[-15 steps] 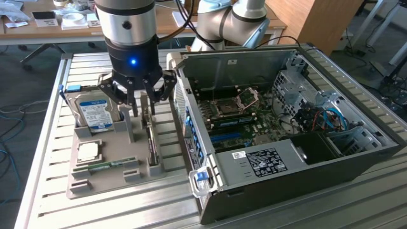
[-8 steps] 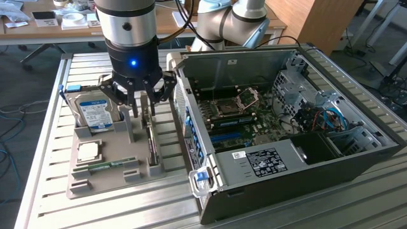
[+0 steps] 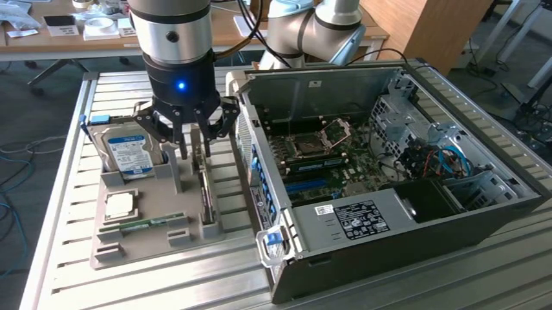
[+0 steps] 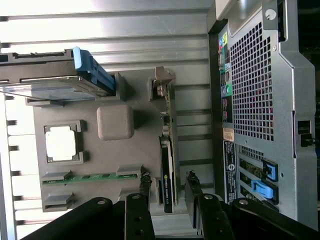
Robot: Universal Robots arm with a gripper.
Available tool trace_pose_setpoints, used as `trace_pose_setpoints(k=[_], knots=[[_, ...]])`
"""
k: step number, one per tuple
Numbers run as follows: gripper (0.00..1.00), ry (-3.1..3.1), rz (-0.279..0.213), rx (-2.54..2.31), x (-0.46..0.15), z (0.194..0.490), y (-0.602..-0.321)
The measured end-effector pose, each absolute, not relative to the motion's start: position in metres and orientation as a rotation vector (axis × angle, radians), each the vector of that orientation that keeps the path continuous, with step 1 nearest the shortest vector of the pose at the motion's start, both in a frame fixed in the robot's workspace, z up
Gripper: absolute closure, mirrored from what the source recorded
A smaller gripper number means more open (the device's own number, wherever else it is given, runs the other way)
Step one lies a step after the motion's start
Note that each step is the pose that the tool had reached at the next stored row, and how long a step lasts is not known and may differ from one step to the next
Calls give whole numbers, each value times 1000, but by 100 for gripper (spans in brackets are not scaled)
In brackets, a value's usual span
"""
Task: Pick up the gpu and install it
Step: 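Pick up the gpu and move the gpu toward the slot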
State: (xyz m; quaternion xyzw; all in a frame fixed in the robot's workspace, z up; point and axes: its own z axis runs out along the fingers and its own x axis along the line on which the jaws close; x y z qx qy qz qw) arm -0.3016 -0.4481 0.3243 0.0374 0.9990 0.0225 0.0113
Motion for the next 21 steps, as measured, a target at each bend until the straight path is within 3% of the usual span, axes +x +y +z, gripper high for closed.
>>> trace_pose_setpoints(k=[21], knots=[[59,3116,70,117,-302,315,-448]])
